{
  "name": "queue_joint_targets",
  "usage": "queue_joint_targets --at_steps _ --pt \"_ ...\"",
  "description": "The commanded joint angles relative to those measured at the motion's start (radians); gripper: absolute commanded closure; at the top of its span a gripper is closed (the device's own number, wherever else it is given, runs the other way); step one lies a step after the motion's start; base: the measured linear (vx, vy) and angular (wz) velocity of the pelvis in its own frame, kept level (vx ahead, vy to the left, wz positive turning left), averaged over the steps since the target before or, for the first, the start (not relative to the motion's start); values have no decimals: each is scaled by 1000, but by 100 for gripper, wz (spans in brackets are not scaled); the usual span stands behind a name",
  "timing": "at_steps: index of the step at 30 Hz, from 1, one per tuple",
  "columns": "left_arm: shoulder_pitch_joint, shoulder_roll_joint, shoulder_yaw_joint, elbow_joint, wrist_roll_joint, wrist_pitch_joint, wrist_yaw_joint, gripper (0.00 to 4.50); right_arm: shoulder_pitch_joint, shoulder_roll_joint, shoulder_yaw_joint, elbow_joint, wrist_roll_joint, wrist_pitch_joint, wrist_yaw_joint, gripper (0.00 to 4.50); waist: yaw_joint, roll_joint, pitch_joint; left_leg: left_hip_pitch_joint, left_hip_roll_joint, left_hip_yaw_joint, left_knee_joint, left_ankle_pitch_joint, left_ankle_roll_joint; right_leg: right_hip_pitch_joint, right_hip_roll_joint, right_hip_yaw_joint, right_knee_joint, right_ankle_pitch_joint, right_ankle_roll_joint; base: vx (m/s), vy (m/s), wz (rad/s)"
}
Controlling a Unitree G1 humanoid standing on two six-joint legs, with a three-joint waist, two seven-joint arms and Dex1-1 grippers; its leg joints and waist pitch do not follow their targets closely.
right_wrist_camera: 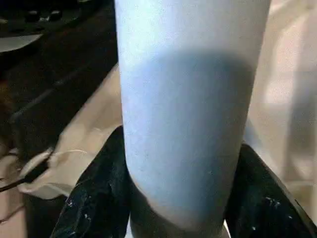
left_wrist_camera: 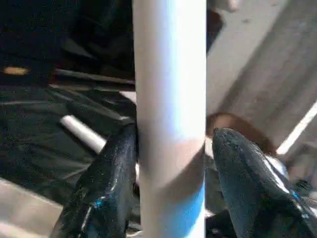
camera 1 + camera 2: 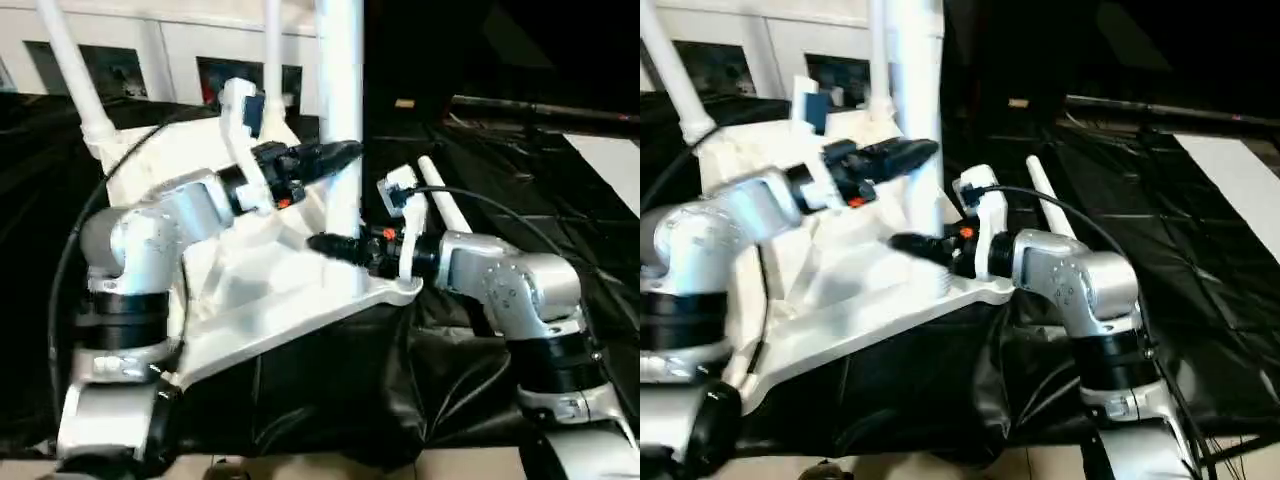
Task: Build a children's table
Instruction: Pick table leg
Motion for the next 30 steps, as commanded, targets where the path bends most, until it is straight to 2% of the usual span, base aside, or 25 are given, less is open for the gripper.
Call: queue_joint_targets --at_steps 1,4,6,11,12,16,23,25,27,30 --pt "14 -13 -30 -21 37 -29 31 152 -3 0 -4 -3 -20 -33 -23 258 -2 15 -81 5 3 6 -60 -87 -42 71 -57 55 -68 -91 -121 0 0 0" --pt "19 -43 -23 -19 44 -41 77 148 -10 9 -5 7 -28 -48 -42 259 -2 15 -81 5 3 6 -60 -85 -40 71 -56 55 -67 -87 -120 0 0 0" --pt "14 -70 -9 -12 43 -46 119 148 -17 12 -1 16 -34 -60 -51 259 -3 11 -81 4 2 6 -59 -91 -36 71 -56 55 -68 -93 -119 0 0 0" --pt "10 -90 -8 1 59 -57 150 148 -19 10 17 18 -48 -75 -53 259 -3 11 -80 4 1 6 -59 -90 -30 70 -55 54 -71 -104 -110 0 0 0" --pt "11 -96 -8 3 58 -62 153 177 -18 10 22 18 -53 -79 -52 259 -2 10 -81 4 1 6 -58 -88 -28 70 -55 55 -71 -103 -107 0 0 0" --pt "6 -113 8 9 37 -60 161 190 -11 6 47 11 -66 -90 -44 259 -2 12 -81 4 1 6 -58 -86 -27 70 -55 54 -70 -96 -111 0 0 0" --pt "7 -103 13 -2 7 -39 139 256 -10 -7 73 15 -98 -139 -46 259 -3 13 -80 6 1 6 -58 -99 -29 68 -54 54 -71 -105 -110 0 0 0" --pt "6 -99 12 -4 7 -40 134 258 -11 -7 71 18 -100 -145 -47 259 -2 13 -80 5 1 6 -58 -98 -29 69 -54 54 -71 -104 -110 0 0 0" --pt "6 -87 8 -9 8 -40 118 266 -14 -1 54 25 -80 -137 -41 189 -3 12 -81 5 1 6 -58 -95 -25 69 -54 54 -69 -99 -111 0 0 0" --pt "8 -56 -15 -21 7 -41 66 266 -19 -13 49 15 -51 -106 -7 179 -3 7 -81 5 1 6 -58 -91 -21 69 -54 54 -69 -96 -113 0 0 0"
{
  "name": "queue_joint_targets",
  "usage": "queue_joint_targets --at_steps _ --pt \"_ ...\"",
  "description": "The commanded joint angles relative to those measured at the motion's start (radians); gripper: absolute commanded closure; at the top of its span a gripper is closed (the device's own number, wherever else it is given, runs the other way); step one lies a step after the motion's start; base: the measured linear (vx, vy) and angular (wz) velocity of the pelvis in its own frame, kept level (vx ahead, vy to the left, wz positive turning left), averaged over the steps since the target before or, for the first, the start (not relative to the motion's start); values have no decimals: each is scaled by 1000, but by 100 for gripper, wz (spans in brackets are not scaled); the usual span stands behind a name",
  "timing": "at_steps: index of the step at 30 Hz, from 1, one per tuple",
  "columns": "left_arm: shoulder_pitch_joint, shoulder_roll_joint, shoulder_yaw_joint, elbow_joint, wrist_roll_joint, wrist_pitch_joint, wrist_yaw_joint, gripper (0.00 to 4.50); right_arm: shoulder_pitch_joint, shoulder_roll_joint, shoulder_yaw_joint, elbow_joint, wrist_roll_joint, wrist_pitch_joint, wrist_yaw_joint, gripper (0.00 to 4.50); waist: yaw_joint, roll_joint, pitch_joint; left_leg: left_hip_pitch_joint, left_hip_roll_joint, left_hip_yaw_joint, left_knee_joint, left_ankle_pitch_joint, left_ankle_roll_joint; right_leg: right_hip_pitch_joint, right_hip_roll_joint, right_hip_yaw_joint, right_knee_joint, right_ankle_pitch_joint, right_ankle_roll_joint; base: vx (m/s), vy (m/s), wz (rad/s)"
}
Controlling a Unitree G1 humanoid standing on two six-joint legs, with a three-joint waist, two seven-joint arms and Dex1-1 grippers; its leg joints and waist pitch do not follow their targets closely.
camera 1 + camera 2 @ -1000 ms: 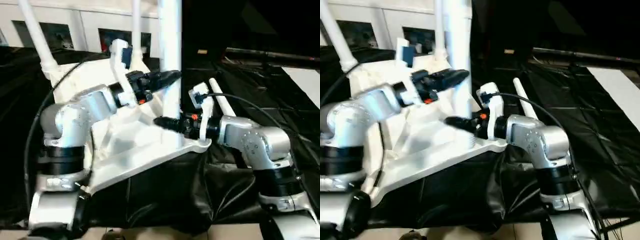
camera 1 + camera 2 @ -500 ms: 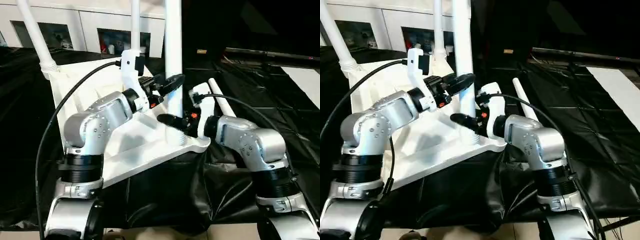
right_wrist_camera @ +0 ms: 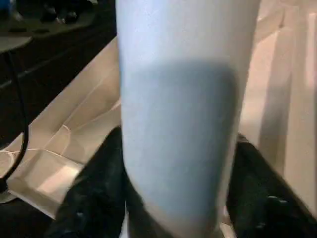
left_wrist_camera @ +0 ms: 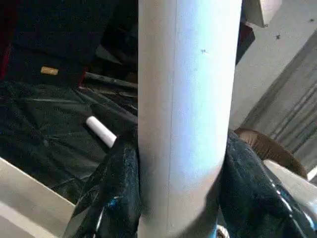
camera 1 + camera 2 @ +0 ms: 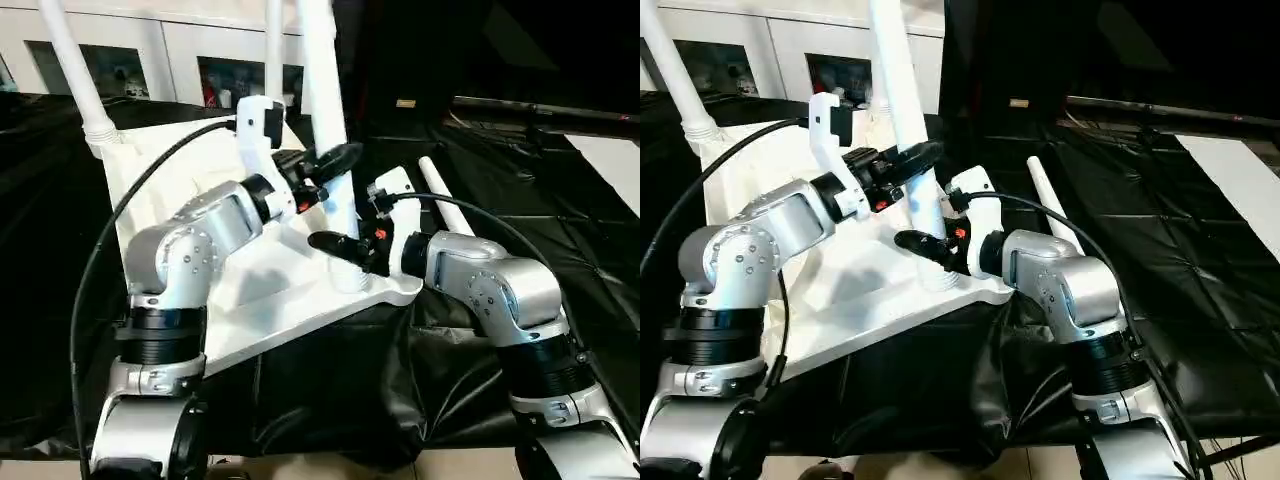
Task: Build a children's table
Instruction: Pick table leg
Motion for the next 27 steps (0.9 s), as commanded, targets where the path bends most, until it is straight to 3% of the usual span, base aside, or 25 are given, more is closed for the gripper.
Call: queue_joint_targets --at_steps 1,3,11,23,24,27 --pt "-12 22 -25 -31 -16 9 -49 266 -20 -26 -16 -9 13 14 27 165 -1 10 -80 6 1 6 -59 -93 -20 69 -54 54 -68 -102 -113 0 0 0" --pt "-14 49 -45 -41 -20 14 -88 266 -22 -52 2 -17 10 6 62 145 -1 9 -80 6 2 6 -59 -85 -19 69 -54 55 -67 -92 -114 0 0 0" --pt "-30 119 -97 -57 -20 20 -201 266 -25 -120 30 -36 55 59 170 142 1 5 -79 6 3 8 -58 -84 -16 69 -57 55 -67 -120 -122 0 0 0" --pt "-26 120 -130 -88 -46 30 -260 266 -24 -114 43 -14 58 24 212 142 0 2 -79 2 3 8 -57 -79 -17 70 -57 55 -66 -122 -126 0 0 0" --pt "-26 120 -130 -89 -46 30 -262 266 -24 -114 44 -13 58 24 213 170 1 1 -79 3 3 9 -57 -79 -17 69 -57 54 -67 -125 -124 0 0 0" --pt "-24 128 -131 -89 -49 31 -269 266 -24 -116 45 -12 57 23 217 183 1 2 -79 2 3 8 -56 -75 -16 69 -56 54 -67 -126 -119 0 0 0"
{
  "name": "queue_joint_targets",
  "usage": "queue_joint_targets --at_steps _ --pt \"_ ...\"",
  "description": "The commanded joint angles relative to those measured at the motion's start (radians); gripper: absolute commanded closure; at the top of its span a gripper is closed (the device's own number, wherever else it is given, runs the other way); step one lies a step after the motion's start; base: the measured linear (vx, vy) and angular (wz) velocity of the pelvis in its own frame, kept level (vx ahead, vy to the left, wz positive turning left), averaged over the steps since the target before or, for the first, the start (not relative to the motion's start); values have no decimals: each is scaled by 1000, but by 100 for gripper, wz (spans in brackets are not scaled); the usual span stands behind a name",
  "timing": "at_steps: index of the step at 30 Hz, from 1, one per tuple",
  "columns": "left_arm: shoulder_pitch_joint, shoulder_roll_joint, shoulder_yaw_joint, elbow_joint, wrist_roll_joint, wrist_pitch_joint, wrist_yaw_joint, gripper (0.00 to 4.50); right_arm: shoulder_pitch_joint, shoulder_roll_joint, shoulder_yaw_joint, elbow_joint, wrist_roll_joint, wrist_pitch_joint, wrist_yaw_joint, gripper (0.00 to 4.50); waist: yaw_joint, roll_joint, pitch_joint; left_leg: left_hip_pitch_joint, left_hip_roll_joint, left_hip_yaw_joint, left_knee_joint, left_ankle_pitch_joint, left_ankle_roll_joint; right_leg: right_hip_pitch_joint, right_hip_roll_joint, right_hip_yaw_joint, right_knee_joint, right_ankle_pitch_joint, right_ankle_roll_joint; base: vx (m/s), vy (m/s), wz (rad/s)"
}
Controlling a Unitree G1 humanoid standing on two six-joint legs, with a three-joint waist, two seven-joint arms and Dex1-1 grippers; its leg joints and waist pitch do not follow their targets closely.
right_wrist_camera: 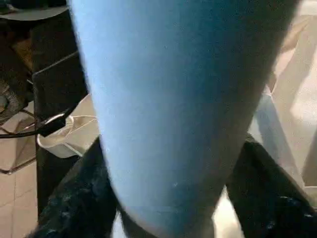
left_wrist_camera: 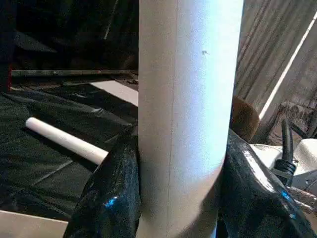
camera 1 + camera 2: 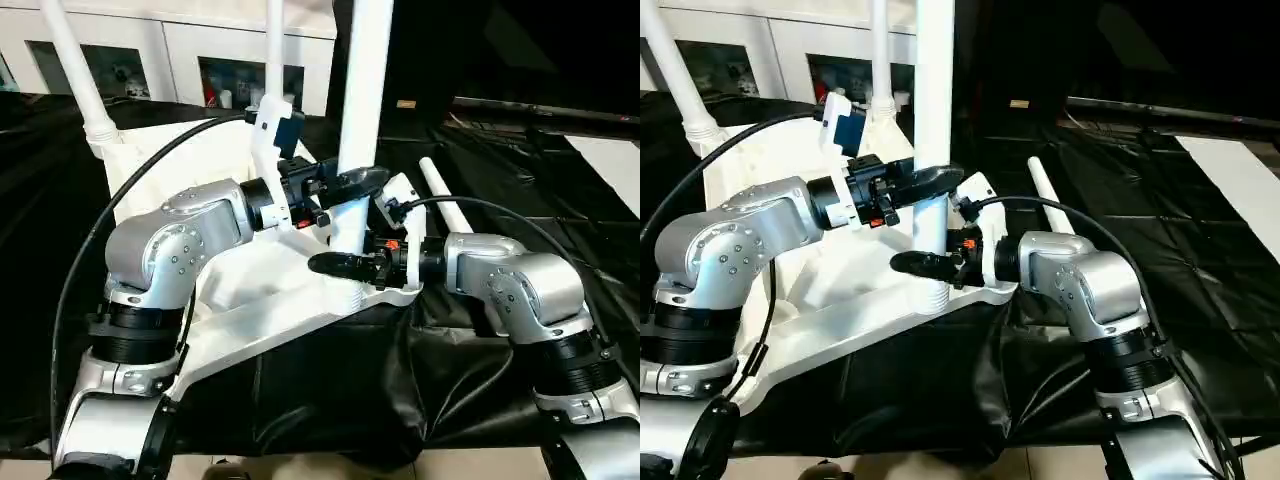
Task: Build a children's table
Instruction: Pick table leg
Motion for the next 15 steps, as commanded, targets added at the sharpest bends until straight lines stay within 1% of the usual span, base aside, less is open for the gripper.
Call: queue_joint_targets --at_steps 1,3,5,6,7,8,14,15 --pt "-20 3 -11 -23 -15 11 -20 266 -17 -13 -1 6 1 -8 3 183 0 4 -79 4 3 8 -57 -75 -16 68 -57 54 -67 -124 -121 0 0 0" --pt "-19 6 -13 -23 -15 11 -22 266 -17 -14 -1 7 0 -10 5 216 0 4 -79 5 4 8 -57 -73 -17 68 -56 54 -65 -117 -124 0 0 0" --pt "-18 9 -15 -24 -16 10 -24 266 -18 -15 1 8 -2 -13 8 221 0 4 -80 4 3 8 -56 -69 -16 68 -56 55 -64 -105 -128 0 0 0" --pt "-17 12 -17 -25 -16 10 -26 266 -19 -15 2 10 -3 -15 11 238 0 4 -80 4 3 8 -56 -69 -15 69 -56 55 -63 -102 -129 0 0 0" --pt "-17 12 -17 -25 -16 10 -26 266 -19 -15 2 10 -3 -15 11 238 0 4 -79 3 3 8 -57 -71 -16 69 -56 54 -64 -104 -129 0 0 0" --pt "-17 13 -17 -25 -16 10 -27 266 -18 -15 2 11 -4 -17 13 251 0 4 -79 5 3 8 -57 -74 -16 67 -56 54 -65 -109 -129 0 0 0" --pt "-16 14 -17 -26 -14 8 -30 266 -11 -14 8 5 -1 -21 14 260 0 5 -79 5 3 8 -57 -80 -20 68 -56 55 -65 -115 -128 0 0 0" --pt "-22 5 -11 -10 14 -3 18 210 -10 -13 7 5 0 -24 14 261 0 5 -79 4 3 8 -57 -80 -20 68 -56 55 -65 -116 -127 0 0 0"
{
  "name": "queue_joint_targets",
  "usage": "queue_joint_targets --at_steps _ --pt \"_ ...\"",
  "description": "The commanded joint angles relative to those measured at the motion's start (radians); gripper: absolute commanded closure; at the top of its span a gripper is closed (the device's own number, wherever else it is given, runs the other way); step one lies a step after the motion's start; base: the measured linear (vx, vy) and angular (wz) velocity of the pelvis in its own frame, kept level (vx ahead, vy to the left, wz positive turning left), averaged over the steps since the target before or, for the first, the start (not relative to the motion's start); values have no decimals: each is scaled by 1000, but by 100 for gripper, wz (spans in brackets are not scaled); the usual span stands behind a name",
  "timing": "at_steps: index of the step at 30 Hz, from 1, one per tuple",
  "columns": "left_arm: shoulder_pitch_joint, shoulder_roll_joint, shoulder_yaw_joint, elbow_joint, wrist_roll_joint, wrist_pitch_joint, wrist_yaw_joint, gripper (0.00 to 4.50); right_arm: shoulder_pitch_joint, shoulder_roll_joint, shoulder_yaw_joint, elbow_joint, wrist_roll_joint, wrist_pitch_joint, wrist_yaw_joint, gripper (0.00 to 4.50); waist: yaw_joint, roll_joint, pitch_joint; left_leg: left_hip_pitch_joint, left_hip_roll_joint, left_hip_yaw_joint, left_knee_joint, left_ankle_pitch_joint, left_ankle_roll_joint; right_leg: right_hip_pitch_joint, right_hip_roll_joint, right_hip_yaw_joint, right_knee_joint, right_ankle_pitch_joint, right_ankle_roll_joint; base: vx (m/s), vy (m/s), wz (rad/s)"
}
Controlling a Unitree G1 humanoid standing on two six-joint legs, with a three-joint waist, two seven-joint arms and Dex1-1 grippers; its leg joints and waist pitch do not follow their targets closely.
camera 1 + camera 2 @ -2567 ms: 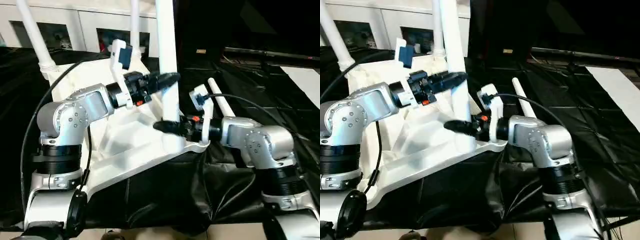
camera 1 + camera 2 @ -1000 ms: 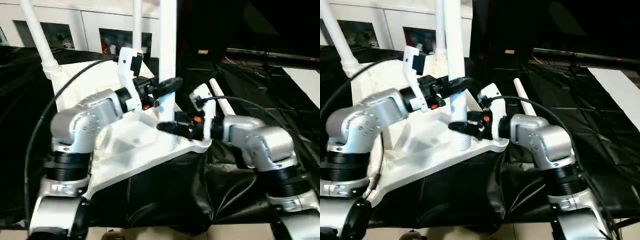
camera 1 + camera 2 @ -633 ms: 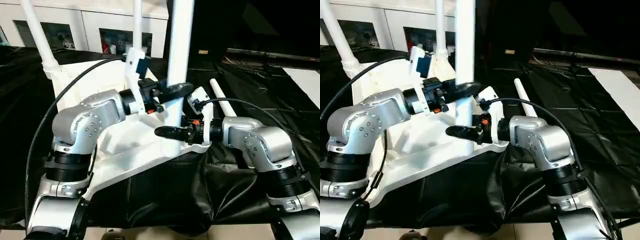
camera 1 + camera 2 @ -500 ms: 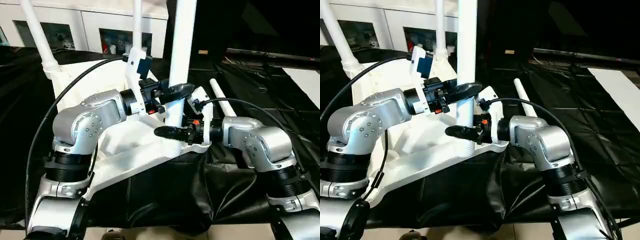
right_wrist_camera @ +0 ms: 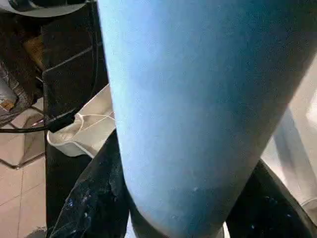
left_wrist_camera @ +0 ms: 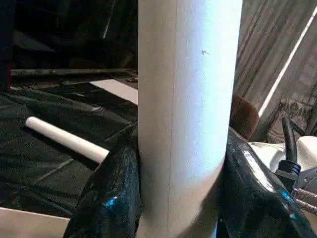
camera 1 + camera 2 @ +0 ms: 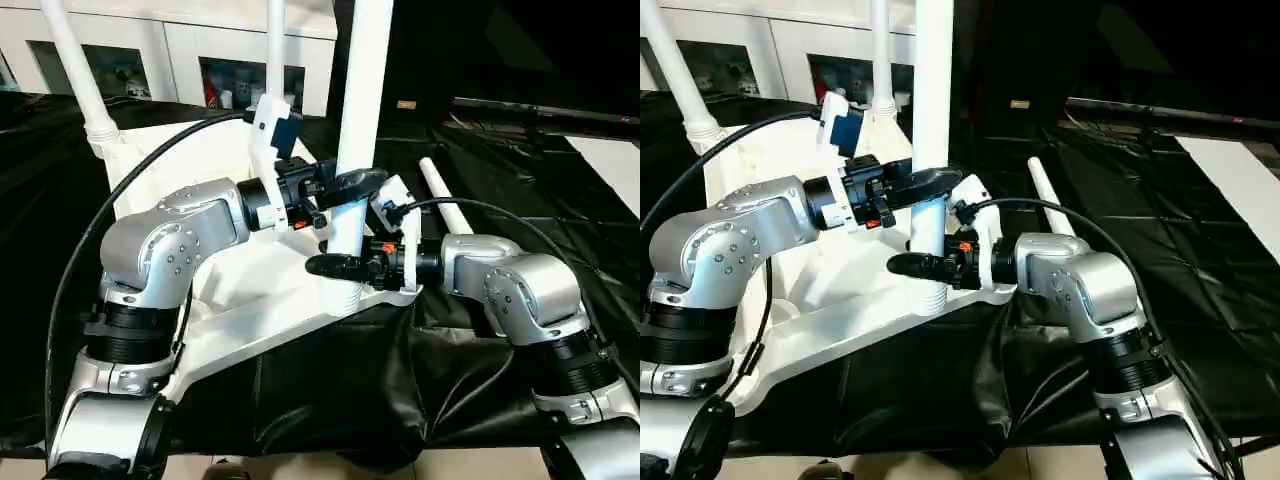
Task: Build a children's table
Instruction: Pick table leg
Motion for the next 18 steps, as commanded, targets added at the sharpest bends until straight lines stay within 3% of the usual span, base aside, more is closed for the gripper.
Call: queue_joint_targets --at_steps 1,3,6,9,10,11,14,16,18 --pt "-27 -13 -1 5 33 -8 58 196 -9 -13 -8 5 -8 -13 -3 261 -1 5 -79 4 4 8 -58 -81 -21 68 -56 55 -65 -115 -128 0 0 0" --pt "-32 -30 30 24 8 0 71 196 -9 -10 -13 8 -9 -22 -10 261 0 6 -79 3 3 8 -57 -84 -21 69 -57 55 -66 -114 -129 0 0 0" --pt "-28 -57 73 30 -22 -29 79 153 -13 11 -44 29 -23 -61 -54 262 0 4 -79 0 1 9 -56 -75 -21 68 -58 54 -68 -123 -124 0 0 0" --pt "-19 -103 113 39 22 -202 123 129 -18 41 -94 59 -30 -95 -122 262 -1 3 -79 0 2 8 -57 -81 -18 69 -58 54 -74 -127 -122 0 0 0" --pt "-19 -103 113 39 22 -202 123 116 -18 41 -94 59 -30 -95 -122 262 -1 3 -80 0 2 7 -56 -79 -21 71 -58 54 -70 -120 -124 0 0 0" --pt "-24 -144 171 52 -4 -263 160 109 -17 58 -129 74 -35 -114 -174 262 -1 3 -80 0 3 7 -57 -80 -19 70 -57 54 -69 -116 -119 0 0 0" --pt "-17 -166 218 49 -59 -246 165 107 -15 68 -171 101 -61 -164 -256 262 -1 3 -81 2 0 10 -55 -78 -28 68 -58 53 -67 -123 -122 0 0 0" --pt "30 -116 139 15 -23 -199 91 107 -12 52 -183 136 -114 -223 -321 262 0 4 -81 4 1 9 -56 -80 -29 65 -56 53 -67 -131 -114 0 0 0" --pt "81 -27 -16 -14 79 -195 8 107 -7 32 -186 164 -158 -264 -368 262 -5 5 -80 5 1 10 -58 -72 -33 63 -52 54 -63 -132 -96 0 0 0"
